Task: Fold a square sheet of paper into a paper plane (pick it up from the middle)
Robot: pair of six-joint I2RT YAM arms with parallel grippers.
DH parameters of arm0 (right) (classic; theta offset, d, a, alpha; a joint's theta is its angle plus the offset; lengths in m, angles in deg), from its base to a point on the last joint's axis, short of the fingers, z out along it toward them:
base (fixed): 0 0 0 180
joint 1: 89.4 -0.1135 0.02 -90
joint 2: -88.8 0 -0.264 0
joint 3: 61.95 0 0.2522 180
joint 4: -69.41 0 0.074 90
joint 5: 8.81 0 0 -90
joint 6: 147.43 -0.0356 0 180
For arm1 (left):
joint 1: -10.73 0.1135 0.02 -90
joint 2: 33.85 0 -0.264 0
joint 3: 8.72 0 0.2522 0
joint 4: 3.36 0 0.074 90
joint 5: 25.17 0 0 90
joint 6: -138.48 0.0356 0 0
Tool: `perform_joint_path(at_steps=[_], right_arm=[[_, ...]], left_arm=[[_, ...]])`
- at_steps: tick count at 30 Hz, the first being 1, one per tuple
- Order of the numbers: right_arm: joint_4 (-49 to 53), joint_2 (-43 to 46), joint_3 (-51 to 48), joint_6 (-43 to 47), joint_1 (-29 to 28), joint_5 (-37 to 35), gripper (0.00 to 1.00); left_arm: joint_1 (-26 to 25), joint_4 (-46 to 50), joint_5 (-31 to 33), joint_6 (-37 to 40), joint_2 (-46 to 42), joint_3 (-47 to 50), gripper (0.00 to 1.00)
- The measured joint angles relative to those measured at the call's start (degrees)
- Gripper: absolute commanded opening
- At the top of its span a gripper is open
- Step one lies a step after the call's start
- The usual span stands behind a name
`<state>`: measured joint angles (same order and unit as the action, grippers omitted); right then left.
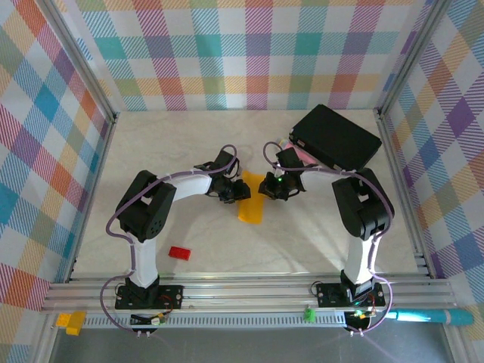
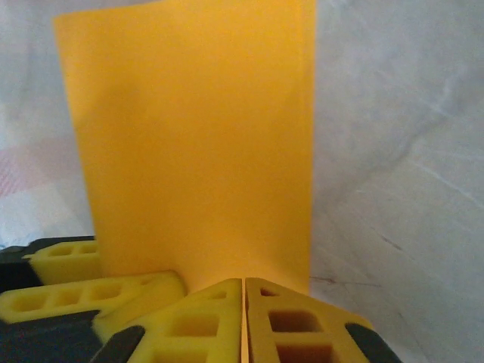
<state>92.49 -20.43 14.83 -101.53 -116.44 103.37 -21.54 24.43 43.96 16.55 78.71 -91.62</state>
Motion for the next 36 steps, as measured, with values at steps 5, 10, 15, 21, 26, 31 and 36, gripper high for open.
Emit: perform_joint_path(at_steps=[5, 10, 15, 21, 26, 31, 36], right_arm=[[2.3, -1.7, 0.8, 0.0, 0.0, 0.0, 0.1], [4.5, -2.4, 2.5, 0.5, -0.2, -0.7, 0.1], [5.6, -2.8, 3.4, 1.2, -0.3, -0.9, 0.1], [6.2, -3.3, 4.0, 1.3, -0.3, -0.6, 0.1], [6.1, -3.3, 4.0, 1.3, -0.3, -0.4, 0.1], [5.9, -3.3, 4.0, 1.3, -0.3, -0.1, 0.11], [5.7, -3.3, 4.0, 1.3, -0.3, 0.3, 0.14]], left_arm=[[0.0, 0.0, 0.0, 0.0, 0.0, 0.0, 0.29], [-0.2, 0.0, 0.3, 0.0, -0.3, 0.0, 0.33], [-0.5, 2.2, 3.0, 0.0, -1.7, 0.0, 0.43], [-0.4, 5.7, 6.5, -0.2, -3.3, 0.0, 0.54], [-0.7, 6.0, 6.2, 0.0, -3.3, 0.0, 0.6], [-1.2, 7.8, 6.5, 0.1, -3.2, -0.9, 0.6], [-1.4, 9.0, 7.7, 0.2, -2.6, -1.5, 0.54]])
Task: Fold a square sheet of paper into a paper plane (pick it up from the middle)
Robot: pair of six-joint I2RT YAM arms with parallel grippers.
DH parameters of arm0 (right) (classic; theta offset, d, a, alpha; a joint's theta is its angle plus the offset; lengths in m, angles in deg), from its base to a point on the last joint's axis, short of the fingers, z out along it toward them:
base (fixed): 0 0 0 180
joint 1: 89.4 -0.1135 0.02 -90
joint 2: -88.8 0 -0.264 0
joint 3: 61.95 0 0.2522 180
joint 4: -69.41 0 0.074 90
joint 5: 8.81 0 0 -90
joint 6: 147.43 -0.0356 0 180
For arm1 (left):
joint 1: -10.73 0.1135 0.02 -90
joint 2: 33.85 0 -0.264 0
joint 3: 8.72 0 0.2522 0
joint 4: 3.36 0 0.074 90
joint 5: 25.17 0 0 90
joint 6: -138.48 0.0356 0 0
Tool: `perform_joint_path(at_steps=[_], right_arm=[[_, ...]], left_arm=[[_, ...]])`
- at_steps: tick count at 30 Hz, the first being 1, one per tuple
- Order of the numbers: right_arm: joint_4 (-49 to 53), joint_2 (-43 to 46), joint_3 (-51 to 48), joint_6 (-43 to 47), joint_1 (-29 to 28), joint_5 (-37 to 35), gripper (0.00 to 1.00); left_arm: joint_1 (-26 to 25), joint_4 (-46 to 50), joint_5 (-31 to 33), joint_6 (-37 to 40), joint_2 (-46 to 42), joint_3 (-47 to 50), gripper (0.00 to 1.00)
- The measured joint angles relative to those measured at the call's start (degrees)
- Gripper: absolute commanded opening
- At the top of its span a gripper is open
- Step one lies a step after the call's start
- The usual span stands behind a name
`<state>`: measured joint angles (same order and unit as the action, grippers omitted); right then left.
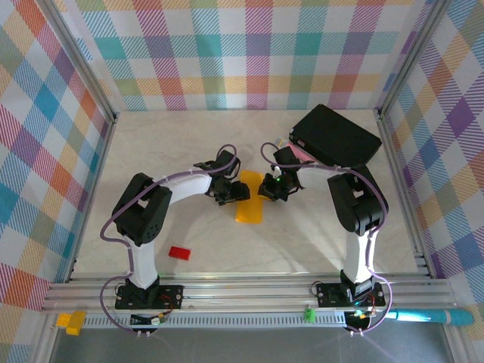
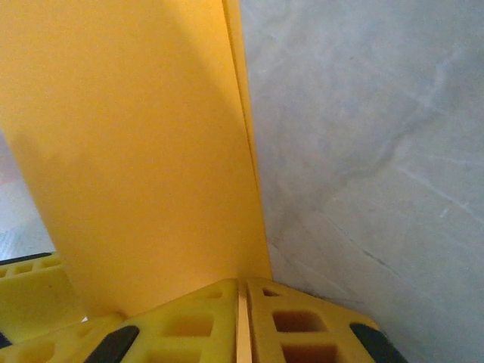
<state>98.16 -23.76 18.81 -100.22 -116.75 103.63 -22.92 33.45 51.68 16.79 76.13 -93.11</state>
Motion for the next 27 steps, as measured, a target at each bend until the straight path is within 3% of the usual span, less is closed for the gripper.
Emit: perform_joint_path(at_steps=[6, 14, 27], right_arm=[[0.0, 1.8, 0.0, 0.1, 0.2, 0.0, 0.22], [-2.4, 12.7, -3.6, 0.5, 2.6, -2.7, 0.23], [-5.4, 15.7, -11.5, 0.2, 7.0, -5.5, 0.24]], left_arm=[[0.0, 0.9, 1.1, 0.0, 0.3, -0.3, 0.46], [0.0, 1.5, 2.1, 1.1, 0.7, -0.3, 0.39], [0.0, 3.5, 1.5, 2.4, 2.1, -2.3, 0.45]])
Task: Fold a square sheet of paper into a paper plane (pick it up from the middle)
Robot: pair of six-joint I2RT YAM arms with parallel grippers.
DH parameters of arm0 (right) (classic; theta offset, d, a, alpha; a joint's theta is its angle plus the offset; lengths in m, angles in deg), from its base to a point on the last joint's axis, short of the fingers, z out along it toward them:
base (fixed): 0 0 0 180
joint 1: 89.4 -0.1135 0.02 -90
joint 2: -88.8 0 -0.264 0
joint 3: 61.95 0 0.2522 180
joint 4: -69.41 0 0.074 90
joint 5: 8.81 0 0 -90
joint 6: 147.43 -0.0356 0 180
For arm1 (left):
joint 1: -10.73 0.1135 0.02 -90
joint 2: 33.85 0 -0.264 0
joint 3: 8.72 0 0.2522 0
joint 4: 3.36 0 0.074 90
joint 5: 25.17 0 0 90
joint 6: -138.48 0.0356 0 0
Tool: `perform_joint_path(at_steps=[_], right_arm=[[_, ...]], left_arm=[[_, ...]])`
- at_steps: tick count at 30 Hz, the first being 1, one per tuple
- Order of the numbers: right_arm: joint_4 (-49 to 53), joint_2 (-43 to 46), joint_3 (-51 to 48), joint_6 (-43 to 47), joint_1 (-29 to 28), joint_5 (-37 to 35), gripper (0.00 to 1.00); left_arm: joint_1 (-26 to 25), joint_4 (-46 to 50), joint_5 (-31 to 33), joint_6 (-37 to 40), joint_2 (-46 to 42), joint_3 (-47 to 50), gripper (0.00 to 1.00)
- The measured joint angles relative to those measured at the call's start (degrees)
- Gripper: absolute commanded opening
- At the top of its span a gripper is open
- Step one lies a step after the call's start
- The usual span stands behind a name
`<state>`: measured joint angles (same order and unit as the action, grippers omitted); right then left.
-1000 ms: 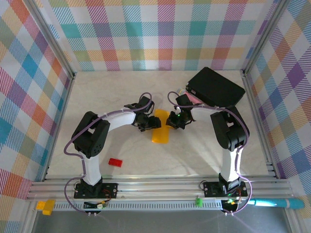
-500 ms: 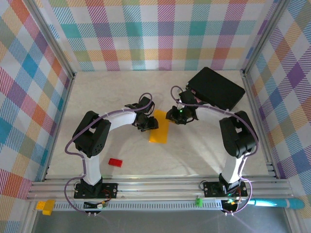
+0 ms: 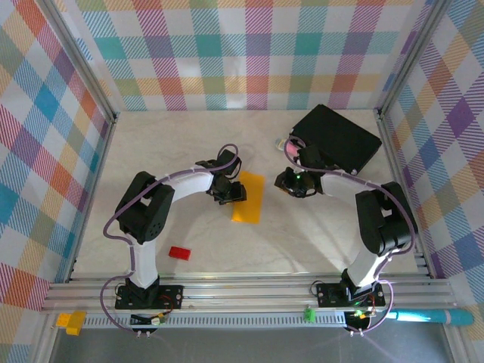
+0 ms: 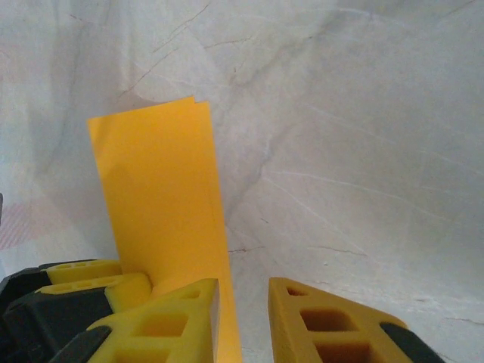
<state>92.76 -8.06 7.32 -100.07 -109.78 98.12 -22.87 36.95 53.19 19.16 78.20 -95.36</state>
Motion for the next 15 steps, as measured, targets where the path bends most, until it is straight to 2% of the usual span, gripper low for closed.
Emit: perform_joint_path(at_steps=[15], right_arm=[[-3.0, 3.2, -1.5, -0.2, 0.6, -1.4, 0.27]], left_arm=[[-0.1, 4.1, -0.4, 3.5, 2.0, -3.4, 0.47]])
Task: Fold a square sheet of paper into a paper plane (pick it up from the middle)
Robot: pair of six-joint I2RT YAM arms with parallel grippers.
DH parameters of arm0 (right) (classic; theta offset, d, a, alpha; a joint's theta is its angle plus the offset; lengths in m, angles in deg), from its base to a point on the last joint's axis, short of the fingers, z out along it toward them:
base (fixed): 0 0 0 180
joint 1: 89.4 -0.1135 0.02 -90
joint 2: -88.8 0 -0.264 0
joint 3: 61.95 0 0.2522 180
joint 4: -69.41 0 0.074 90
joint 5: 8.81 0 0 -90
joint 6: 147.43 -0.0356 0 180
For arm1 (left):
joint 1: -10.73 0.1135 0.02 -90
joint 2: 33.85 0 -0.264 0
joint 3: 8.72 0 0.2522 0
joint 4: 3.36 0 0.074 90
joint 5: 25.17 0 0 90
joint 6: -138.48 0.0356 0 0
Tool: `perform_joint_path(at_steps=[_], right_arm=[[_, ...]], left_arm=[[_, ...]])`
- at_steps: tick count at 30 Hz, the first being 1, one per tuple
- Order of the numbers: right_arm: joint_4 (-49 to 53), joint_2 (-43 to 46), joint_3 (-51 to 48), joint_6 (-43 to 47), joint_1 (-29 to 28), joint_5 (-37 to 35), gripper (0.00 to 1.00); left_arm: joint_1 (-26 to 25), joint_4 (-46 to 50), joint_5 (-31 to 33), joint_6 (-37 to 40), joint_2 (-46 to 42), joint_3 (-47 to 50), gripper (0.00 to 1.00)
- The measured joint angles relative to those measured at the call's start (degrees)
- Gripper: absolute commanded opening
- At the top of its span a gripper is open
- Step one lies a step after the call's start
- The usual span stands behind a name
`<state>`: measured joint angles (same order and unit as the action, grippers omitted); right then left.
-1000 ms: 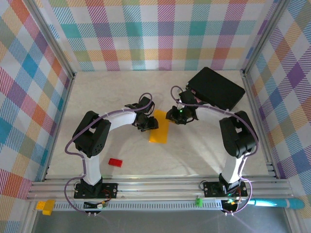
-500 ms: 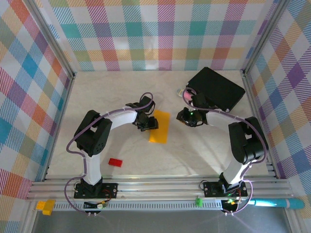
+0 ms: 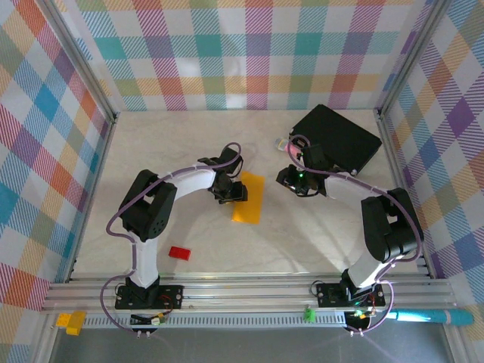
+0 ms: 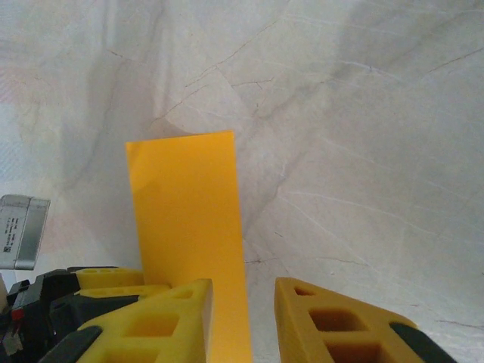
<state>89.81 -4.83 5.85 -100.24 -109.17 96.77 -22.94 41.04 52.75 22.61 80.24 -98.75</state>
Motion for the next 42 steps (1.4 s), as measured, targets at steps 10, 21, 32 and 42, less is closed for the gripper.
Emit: perform_joint_path(at_steps=[10, 21, 32, 42], right_arm=[[-0.3, -0.4, 0.0, 0.0, 0.0, 0.9, 0.28], [-0.9, -1.5, 0.0, -0.2, 0.0, 2.3, 0.28], [-1.4, -0.7, -0.9, 0.2, 0.0, 1.4, 0.3], [-1.6, 0.7, -1.9, 1.4, 0.3, -0.1, 0.32]], left_arm=[[0.0, 1.0, 0.2, -0.5, 0.6, -0.9, 0.44], [0.0, 1.1, 0.6, -1.7, 0.6, -0.9, 0.45], [0.0, 0.9, 0.2, -1.7, 0.7, -0.9, 0.47], [-0.1, 1.0, 0.2, -1.2, 1.4, -0.9, 0.47]])
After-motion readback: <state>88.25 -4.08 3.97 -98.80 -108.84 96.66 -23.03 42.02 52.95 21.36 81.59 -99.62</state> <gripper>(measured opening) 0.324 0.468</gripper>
